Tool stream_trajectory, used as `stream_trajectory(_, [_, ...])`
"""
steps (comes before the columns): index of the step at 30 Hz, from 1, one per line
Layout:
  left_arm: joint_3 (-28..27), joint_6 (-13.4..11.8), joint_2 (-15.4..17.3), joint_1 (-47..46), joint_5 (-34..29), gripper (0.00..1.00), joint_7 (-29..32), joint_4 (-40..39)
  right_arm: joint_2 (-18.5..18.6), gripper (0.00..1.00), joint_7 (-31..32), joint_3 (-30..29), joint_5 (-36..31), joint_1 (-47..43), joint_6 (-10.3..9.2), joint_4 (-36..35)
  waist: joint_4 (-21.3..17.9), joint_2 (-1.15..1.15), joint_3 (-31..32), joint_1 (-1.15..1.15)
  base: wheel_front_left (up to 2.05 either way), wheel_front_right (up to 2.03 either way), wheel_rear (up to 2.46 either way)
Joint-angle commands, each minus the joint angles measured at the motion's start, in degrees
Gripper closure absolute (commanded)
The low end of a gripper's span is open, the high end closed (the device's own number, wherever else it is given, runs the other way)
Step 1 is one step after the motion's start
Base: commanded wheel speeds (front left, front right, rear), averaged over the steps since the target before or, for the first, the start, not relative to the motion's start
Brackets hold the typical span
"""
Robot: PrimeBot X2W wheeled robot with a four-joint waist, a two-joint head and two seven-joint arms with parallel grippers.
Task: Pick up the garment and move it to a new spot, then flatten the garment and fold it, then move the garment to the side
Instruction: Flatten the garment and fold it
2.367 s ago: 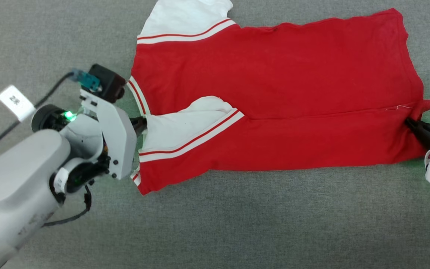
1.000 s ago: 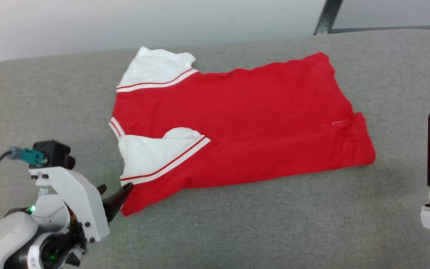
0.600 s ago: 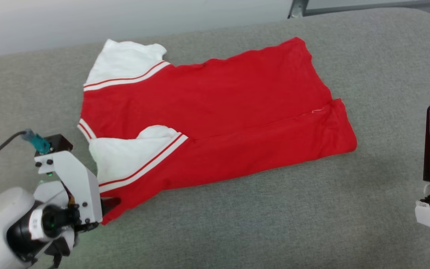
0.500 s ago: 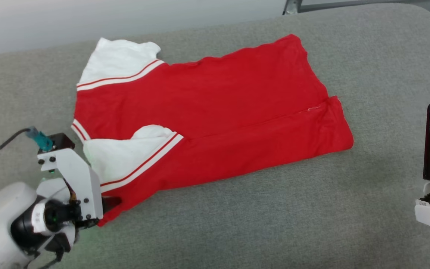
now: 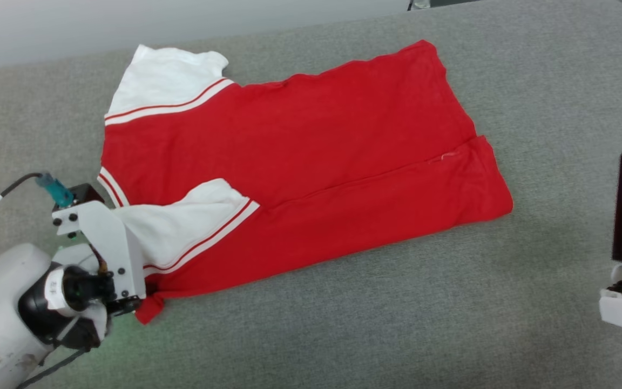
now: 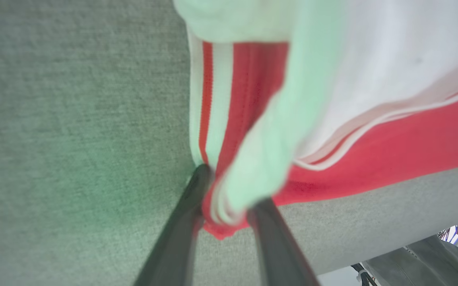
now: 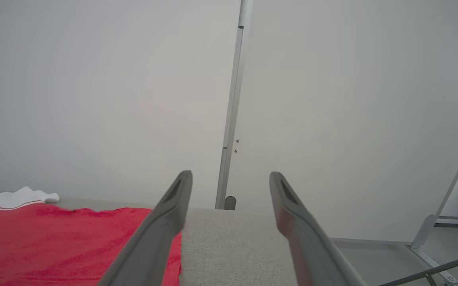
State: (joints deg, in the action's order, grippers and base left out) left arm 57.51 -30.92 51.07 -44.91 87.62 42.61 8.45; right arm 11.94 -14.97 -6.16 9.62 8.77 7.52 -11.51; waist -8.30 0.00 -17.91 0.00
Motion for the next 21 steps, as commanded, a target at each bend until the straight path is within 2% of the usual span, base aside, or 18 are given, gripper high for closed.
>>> stream_trajectory(1, [1.2, 0.0, -1.2, 1.7, -0.2, 1.00, -0.8, 1.3, 0.6, 0.00, -0.3, 0.6, 0.7, -0.2, -0.06, 0.7, 0.5, 0.00, -0.2, 0.00, 0.00, 0.00, 0.00])
stream_trajectory(4, [1.1, 0.6, -0.4, 1.3, -1.0, 1.00, -1.2, 1.3, 2.2, 0.00, 1.2, 2.3, 2.8, 0.4, -0.06, 2.7, 1.2, 0.00, -0.3, 0.00, 0.00, 0.00, 0.00])
stream_trajectory(7, [0.9, 1.5, -0.7, 0.8, -1.8, 1.00, -2.3, 1.2, 4.0, 0.00, 7.4, 4.4, 6.1, 2.0, -0.03, 4.7, 2.1, 0.00, -0.5, 0.00, 0.00, 0.00, 0.00])
stream_trajectory(8, [1.0, 1.8, -1.0, 0.7, -2.1, 1.00, -2.6, 1.2, 3.6, 0.00, 11.1, 4.2, 8.2, 2.5, -0.08, 6.0, 2.4, 0.00, -0.5, 0.00, 0.00, 0.00, 0.00])
stream_trajectory(10, [1.1, 2.5, -1.7, 0.4, -2.5, 1.00, -2.9, 1.5, 5.9, 0.00, 19.0, 6.7, 10.0, 4.5, -0.02, 7.3, 3.0, 0.00, -0.6, 0.00, 0.00, 0.00, 0.00])
stream_trajectory(14, [1.8, 3.8, -4.1, -0.5, -3.3, 1.00, -3.2, 1.9, 7.1, 0.00, 33.4, 7.5, 15.5, 9.7, -0.06, 10.0, 4.6, 0.00, -0.9, 0.00, 0.00, 0.00, 0.00])
stream_trajectory(16, [2.1, 4.4, -5.6, -1.1, -3.8, 1.00, -3.2, 2.2, 8.9, 0.00, 40.7, 8.1, 16.3, 12.1, -0.05, 11.7, 5.6, 0.00, -1.0, 0.00, 0.00, 0.00, 0.00])
stream_trajectory(21, [3.1, 5.7, -9.2, -3.1, -4.8, 1.00, -3.1, 3.3, 10.4, 0.00, 56.0, 8.7, 18.2, 16.8, -0.04, 15.9, 8.5, 0.00, -1.6, 0.00, 0.00, 0.00, 0.00])
